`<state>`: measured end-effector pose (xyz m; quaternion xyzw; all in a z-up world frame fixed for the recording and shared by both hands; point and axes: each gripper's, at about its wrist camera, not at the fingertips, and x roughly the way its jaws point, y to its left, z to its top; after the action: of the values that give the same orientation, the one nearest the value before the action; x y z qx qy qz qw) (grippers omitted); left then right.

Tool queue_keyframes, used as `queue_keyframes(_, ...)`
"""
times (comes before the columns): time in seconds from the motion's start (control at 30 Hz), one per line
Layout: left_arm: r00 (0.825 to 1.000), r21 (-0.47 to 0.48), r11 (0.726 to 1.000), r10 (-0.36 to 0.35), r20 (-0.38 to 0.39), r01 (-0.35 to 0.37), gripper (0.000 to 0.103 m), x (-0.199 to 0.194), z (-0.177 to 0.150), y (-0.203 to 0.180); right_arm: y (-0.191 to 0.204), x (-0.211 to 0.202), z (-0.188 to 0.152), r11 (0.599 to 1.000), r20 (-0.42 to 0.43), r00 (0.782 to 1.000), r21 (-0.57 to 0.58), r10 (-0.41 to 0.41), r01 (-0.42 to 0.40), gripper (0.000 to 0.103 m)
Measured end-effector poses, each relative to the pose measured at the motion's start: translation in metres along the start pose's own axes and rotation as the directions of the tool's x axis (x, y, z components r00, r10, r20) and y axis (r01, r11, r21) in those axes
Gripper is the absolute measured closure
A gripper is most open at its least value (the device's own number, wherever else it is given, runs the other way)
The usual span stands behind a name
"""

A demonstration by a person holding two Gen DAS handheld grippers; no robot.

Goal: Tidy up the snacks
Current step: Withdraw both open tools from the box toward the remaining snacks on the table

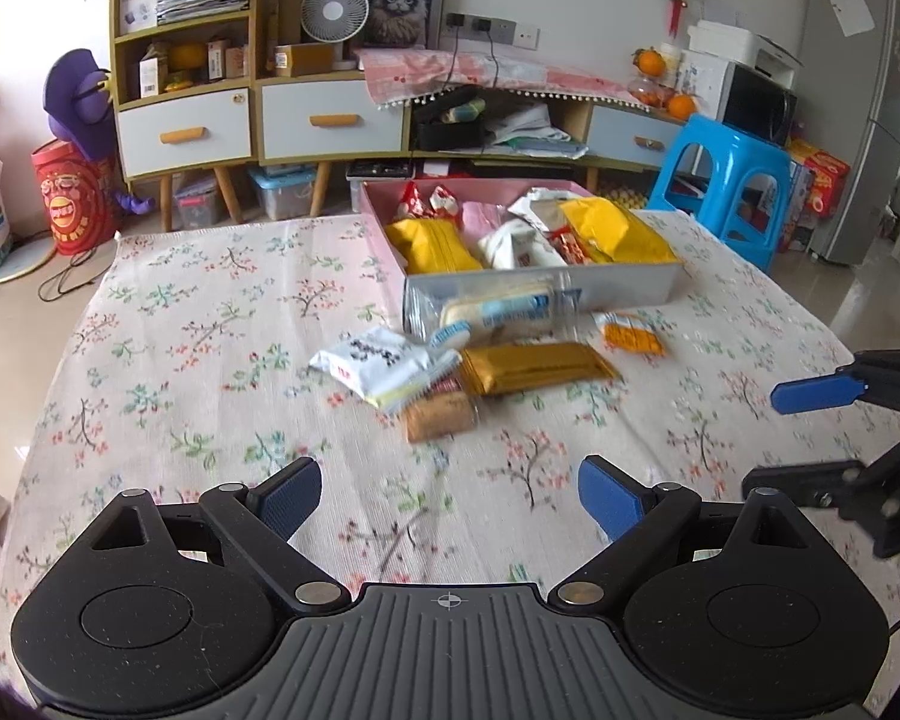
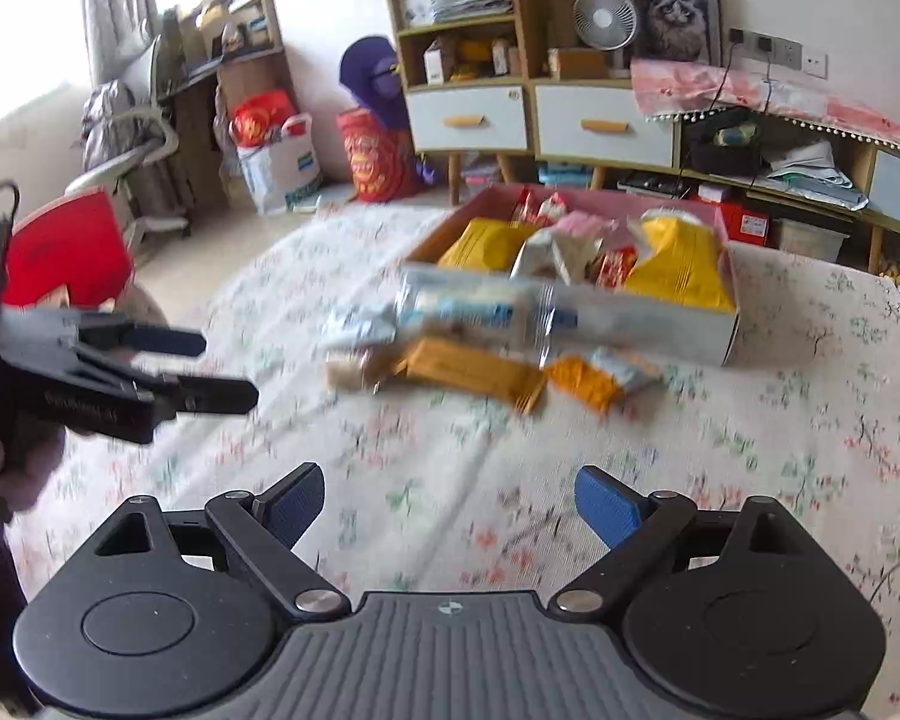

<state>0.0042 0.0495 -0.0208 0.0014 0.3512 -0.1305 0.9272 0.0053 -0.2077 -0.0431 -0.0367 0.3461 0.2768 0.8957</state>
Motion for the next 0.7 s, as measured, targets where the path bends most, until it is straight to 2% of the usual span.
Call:
queue_keyframes(0.37,1.000,0.028,1.000,0.007,-0.023,-0.007,0.009,-0.002,-0.033,0.000,0.034,0.001,-0.032,0.993,-0.047,0.997,-0.093,0.066,-0.071,0.020)
queue_keyframes(0.7,0.999,0.041,0.999,0.026,-0.038,-0.024,0.009,0.003,-0.036,-0.003,0.063,0.005,-0.042,0.973,-0.098,0.985,-0.166,0.143,-0.158,0.021)
